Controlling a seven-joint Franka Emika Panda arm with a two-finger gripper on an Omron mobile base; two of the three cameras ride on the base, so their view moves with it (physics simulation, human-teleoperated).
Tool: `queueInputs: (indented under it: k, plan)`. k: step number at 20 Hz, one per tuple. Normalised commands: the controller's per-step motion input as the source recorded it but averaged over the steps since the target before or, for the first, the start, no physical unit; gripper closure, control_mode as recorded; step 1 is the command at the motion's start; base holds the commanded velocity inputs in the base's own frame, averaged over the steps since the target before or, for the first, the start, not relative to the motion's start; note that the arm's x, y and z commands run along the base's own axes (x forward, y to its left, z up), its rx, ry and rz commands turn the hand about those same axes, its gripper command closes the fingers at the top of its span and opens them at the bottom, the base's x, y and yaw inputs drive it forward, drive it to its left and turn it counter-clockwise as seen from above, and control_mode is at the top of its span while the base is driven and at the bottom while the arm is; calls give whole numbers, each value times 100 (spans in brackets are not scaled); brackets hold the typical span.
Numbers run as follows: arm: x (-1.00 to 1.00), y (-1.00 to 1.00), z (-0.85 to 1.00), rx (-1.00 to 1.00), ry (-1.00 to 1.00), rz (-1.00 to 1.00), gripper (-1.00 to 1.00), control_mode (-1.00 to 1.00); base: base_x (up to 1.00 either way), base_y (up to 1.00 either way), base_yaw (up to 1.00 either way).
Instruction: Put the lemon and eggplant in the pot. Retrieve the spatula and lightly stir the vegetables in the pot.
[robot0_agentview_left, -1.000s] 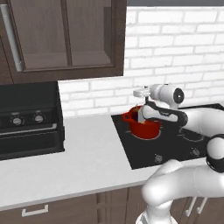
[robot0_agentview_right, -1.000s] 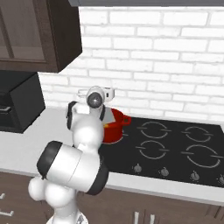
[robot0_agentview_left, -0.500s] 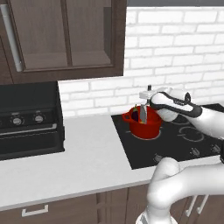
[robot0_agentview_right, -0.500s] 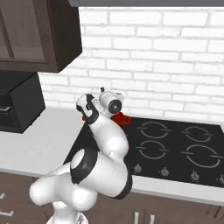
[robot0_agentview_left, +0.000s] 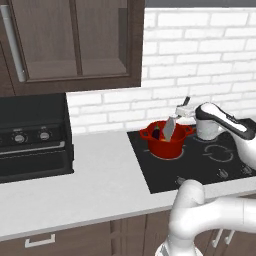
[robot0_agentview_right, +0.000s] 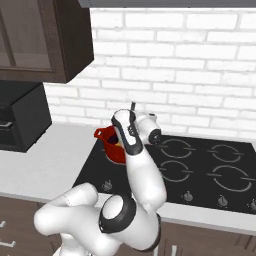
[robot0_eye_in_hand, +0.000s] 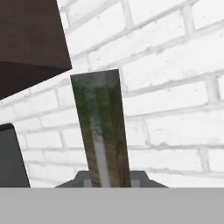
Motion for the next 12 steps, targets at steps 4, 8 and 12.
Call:
queueInputs:
  k: [4,8,12]
  plan:
    - [-1,2,96,4,-10,0,100,-100,0,0,0]
    - [-2,7,69,2,-2,0,100,-100,0,0,0]
    - [0,0,1,1,0,0,100,-100,0,0,0]
